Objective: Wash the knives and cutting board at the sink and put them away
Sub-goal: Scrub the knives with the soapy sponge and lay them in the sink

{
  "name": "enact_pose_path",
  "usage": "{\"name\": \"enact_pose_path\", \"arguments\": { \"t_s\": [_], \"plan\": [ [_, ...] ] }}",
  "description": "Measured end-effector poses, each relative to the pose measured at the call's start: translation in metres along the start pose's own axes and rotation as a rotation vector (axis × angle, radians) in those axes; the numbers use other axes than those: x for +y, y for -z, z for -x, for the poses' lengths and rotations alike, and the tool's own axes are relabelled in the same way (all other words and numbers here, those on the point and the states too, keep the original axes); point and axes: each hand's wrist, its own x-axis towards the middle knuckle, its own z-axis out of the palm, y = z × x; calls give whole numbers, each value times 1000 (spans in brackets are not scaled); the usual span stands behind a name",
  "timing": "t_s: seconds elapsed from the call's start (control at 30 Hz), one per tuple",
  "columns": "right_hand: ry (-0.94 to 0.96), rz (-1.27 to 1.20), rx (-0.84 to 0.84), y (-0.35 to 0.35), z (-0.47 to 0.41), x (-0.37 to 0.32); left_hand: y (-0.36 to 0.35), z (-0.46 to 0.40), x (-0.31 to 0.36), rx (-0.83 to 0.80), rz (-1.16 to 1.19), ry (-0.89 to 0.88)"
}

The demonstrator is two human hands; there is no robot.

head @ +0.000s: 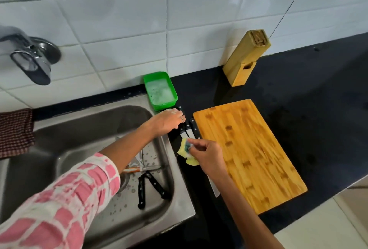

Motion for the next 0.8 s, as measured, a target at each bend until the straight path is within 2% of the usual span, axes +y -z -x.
{"name": "enact_pose_path", "arguments": {
  "t_s": [0.07, 0.2, 0.27, 0.37, 0.5, 0.57, 0.7, 0.8],
  "plan": [
    [-1, -3, -1, -1, 3, 0, 2, 5, -1, -6, -81, -21],
    [-14, -13, 37, 3, 3, 1, -6, 28, 3, 49, -54, -117],
    [17, 12, 69, -17, 24, -13, -16, 88, 6, 91, -18, -16],
    [128, 180, 154, -32, 22, -17, -20, 122, 25, 119, 198, 201],
    [426, 498, 36, -101, 44, -25, -19, 182, 47, 122, 326, 504],
    [488, 575, 43, -125, 44, -25, -24, 212, 47, 126, 354, 603],
    [404, 628, 102, -132, 39, -36, -29, 248, 51, 247, 305, 647],
    [594, 681, 29, -154, 63, -35, -33, 246, 52, 220, 356, 678]
  ]
}}
